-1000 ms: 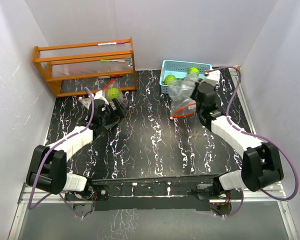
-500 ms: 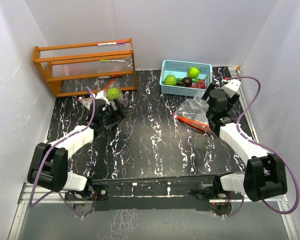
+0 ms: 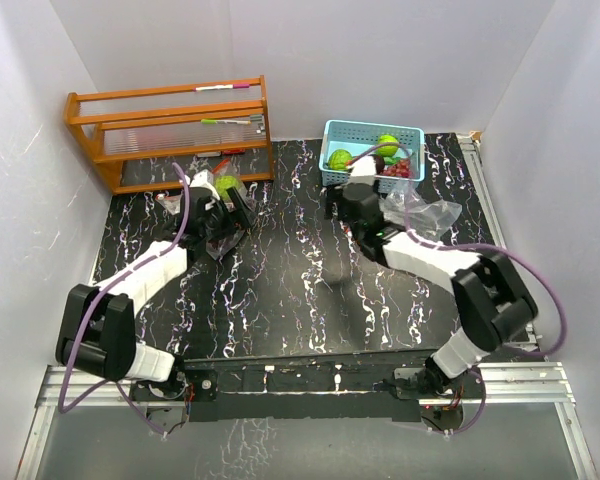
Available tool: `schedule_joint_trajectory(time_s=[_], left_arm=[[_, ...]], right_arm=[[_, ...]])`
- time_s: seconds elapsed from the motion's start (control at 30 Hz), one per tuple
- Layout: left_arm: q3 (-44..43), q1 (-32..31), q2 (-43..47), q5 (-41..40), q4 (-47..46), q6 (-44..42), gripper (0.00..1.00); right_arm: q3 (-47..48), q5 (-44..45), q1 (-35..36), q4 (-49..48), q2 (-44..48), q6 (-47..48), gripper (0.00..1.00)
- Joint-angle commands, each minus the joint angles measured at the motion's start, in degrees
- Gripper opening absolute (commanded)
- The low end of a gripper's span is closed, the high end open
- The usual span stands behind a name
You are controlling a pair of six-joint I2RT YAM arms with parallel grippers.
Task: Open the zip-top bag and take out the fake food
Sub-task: Pick up the zipper food storage bag at the center of the board.
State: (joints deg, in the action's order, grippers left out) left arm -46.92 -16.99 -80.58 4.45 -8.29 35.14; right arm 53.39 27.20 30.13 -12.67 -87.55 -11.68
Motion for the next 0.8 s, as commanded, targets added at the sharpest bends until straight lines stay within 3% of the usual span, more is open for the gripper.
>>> schedule_joint_trajectory(time_s=[0.0,0.13,0.27,0.47,0.63,0.7,0.77], left_arm=[[-1.8,0.7,6.1,-6.3,5.1,0.8,0.87],[-5.3,7.3,6.2,-3.2,11.0,4.2,0.86],[-4.4,13.1,8.5,-4.1,14.8,8.6,0.80],[-3.0,16.1,8.6,-6.6,19.3,11.7,0.91],[-4.4,18.2,7.8,-7.1,20.8,12.2,0.93],[-4.6,19.0,7.5,-7.1,20.9,12.1,0.93],[-4.5,19.7,7.2,-6.2,20.5,11.8,0.93]], right_arm=[[5.6,-15.3,4.0,-8.9,-7.5,0.1,0.74],[19.2,-17.1,8.8,-4.8,-20.0,2.8,0.78],[27.9,-23.1,10.8,-7.8,-28.2,3.4,0.83],[44.0,-37.3,11.2,-8.8,-41.8,0.2,0.86],[53.6,-39.5,11.6,-7.8,-50.1,0.3,0.86],[56.4,-40.7,11.6,-5.8,-52.8,0.5,0.82],[57.1,-43.1,11.6,-5.0,-53.8,0.8,0.72]])
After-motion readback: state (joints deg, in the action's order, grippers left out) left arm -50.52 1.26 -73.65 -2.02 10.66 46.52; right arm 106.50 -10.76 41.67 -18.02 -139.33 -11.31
